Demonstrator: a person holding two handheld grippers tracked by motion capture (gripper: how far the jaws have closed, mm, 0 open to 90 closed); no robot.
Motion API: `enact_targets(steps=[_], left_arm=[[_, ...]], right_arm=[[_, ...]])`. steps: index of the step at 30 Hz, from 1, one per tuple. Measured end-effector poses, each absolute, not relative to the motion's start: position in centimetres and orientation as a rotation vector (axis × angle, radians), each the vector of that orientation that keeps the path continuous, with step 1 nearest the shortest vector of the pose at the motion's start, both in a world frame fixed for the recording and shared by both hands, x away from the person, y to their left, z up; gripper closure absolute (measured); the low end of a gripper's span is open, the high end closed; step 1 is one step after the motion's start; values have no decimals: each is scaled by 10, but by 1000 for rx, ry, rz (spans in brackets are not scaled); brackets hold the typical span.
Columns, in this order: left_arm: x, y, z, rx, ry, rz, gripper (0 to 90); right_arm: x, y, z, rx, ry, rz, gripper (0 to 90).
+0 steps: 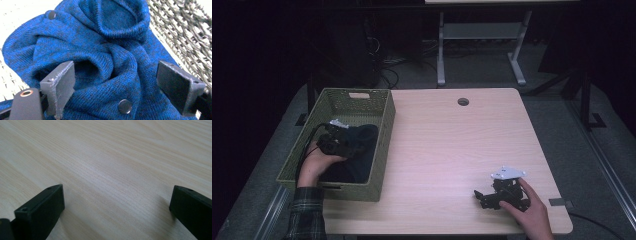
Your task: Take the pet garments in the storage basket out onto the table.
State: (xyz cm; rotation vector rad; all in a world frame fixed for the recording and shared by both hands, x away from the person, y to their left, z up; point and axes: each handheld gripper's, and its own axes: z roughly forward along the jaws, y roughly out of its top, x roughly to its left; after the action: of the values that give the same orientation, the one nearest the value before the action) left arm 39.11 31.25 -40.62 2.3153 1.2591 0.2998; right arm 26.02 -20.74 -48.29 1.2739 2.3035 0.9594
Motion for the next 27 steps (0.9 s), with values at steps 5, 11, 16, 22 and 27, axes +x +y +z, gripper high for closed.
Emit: enact_targets(steps=[5,11,16,22,27], left_arm=[[393,307,-414,2348,1270,291,158],[395,300,-422,2412,1286,291,141],[396,297,-428,2430,1306,282,135],[397,298,-430,2437,1326,249,156],[396,299,-427,2450,1357,217,372]], right_arm=[[260,-207,-483,1274,2304,959,0],[260,-207,-483,1274,2303,960,0],[260,-207,-483,1275,2304,960,0],[260,-207,-483,1275,2306,960,0],[260,-207,-483,1275,2306,960,0]])
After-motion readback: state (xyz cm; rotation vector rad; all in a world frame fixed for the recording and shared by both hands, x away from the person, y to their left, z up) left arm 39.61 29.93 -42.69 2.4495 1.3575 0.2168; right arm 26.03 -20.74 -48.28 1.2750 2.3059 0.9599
